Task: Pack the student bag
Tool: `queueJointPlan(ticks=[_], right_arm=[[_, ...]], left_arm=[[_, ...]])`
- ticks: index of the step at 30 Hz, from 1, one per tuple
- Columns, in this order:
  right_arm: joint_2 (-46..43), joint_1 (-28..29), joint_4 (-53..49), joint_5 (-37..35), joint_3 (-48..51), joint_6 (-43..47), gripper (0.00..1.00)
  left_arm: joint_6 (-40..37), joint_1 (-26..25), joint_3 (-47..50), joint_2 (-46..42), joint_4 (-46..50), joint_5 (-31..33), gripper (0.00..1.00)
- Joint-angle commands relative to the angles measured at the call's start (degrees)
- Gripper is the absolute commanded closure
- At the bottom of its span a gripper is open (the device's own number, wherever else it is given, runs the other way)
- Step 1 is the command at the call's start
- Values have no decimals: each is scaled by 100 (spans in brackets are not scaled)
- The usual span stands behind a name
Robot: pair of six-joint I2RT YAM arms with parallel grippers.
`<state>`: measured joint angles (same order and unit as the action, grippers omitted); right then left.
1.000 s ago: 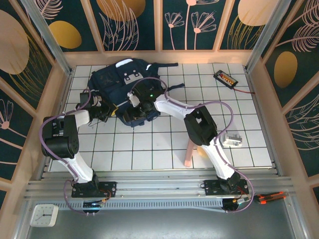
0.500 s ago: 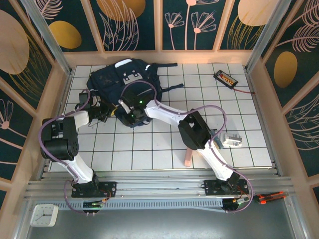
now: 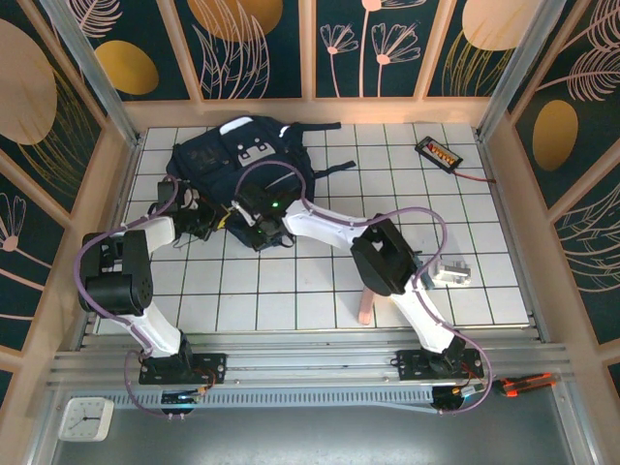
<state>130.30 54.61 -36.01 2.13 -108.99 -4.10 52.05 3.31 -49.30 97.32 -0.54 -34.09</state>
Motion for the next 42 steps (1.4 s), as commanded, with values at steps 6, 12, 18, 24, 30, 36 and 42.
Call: queueJointPlan(ticks=[6,12,18,24,30,36,42], right_arm=[[-1190,-1106,-402,1281,1948,129,100],[-1438,-1493,-197,1388,2369,141,100],[-1597,-1624,-11,791,2233,100,100],[-1664,-1957,230,-650,2028,216,100],[-1871,-2051,773,-490,2050,644,100],[-1989,-1105,1155,978,2066,736,100],[-1537,-490,1429,1776,1581,-179,100]], left_arm=[[-346,176,-407,-23,106,523,100],[-419,187,-467,-50,220,568,100],[-503,273,-425,-68,246,590,100],[-732,575,-493,-52,455,676,100],[-908,976,-1067,400,610,727,100],[-739,994,-1872,1018,393,192,12],[-617,969,-198,-991,616,286,1]])
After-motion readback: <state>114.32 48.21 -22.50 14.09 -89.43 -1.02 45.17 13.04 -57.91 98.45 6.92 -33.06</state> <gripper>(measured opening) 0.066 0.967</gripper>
